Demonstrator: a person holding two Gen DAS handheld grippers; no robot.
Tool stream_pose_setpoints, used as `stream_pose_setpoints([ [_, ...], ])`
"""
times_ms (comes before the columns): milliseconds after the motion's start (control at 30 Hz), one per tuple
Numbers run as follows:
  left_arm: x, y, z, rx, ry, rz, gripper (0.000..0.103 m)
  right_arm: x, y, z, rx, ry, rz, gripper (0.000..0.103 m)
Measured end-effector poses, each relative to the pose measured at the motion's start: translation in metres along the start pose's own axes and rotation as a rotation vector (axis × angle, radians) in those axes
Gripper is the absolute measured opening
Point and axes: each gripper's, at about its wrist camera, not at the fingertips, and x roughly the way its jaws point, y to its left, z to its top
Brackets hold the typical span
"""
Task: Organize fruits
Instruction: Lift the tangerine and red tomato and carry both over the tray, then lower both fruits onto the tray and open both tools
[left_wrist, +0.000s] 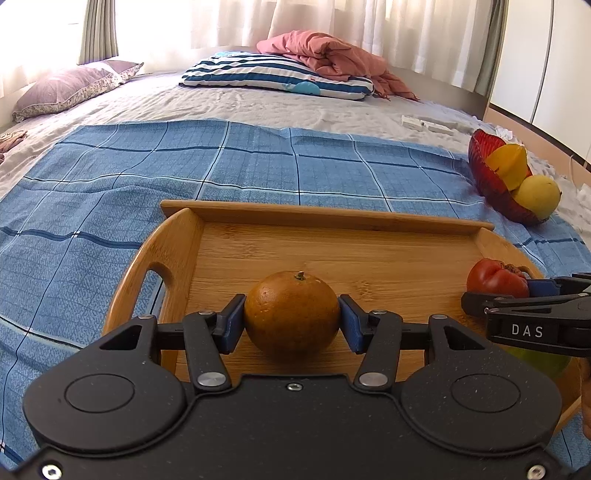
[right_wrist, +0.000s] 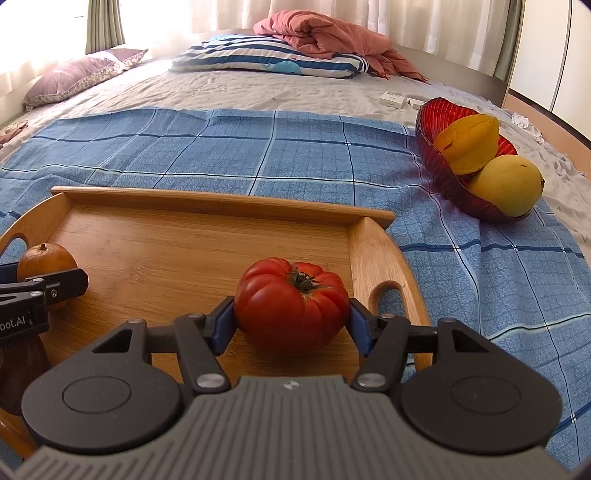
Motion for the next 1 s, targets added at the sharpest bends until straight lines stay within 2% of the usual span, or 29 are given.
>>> stream_pose_setpoints([
  [167,-0.001,0.0,0.0,0.009,0.001,0.005,0.052,0.002,0.003,0.001,-0.024,0.036,-0.014,0.07],
  [267,-0.002,0.0,0.0,0.018,-0.005,0.018,0.055,0.002,0.004,0.001,-0.029,0.038,-0.017,0.075],
  [433,-0.012,0.0,-0.001,0.037,-0.044,0.024,0.085,-0.001,0.002,0.0,-0.023,0.026,-0.012,0.081],
  [500,-0.018,-0.002,-0.002,0.059,-0.07,0.031,0.09,-0.005,0.0,0.001,-0.019,0.007,0.006,0.088],
  [667,-0.03,-0.002,-0.002,0.056,-0.079,0.044,0.094,-0.016,-0.003,0.002,-0.009,-0.029,0.025,0.093],
  [767,-0.043,-0.002,-0.005,0.035,-0.105,0.031,0.099,-0.025,-0.008,-0.001,0.018,-0.059,0.04,0.094],
  [1000,-0.081,-0.007,-0.024,0.035,-0.169,0.003,0.101,-0.055,-0.016,-0.019,0.028,-0.141,0.077,0.1],
])
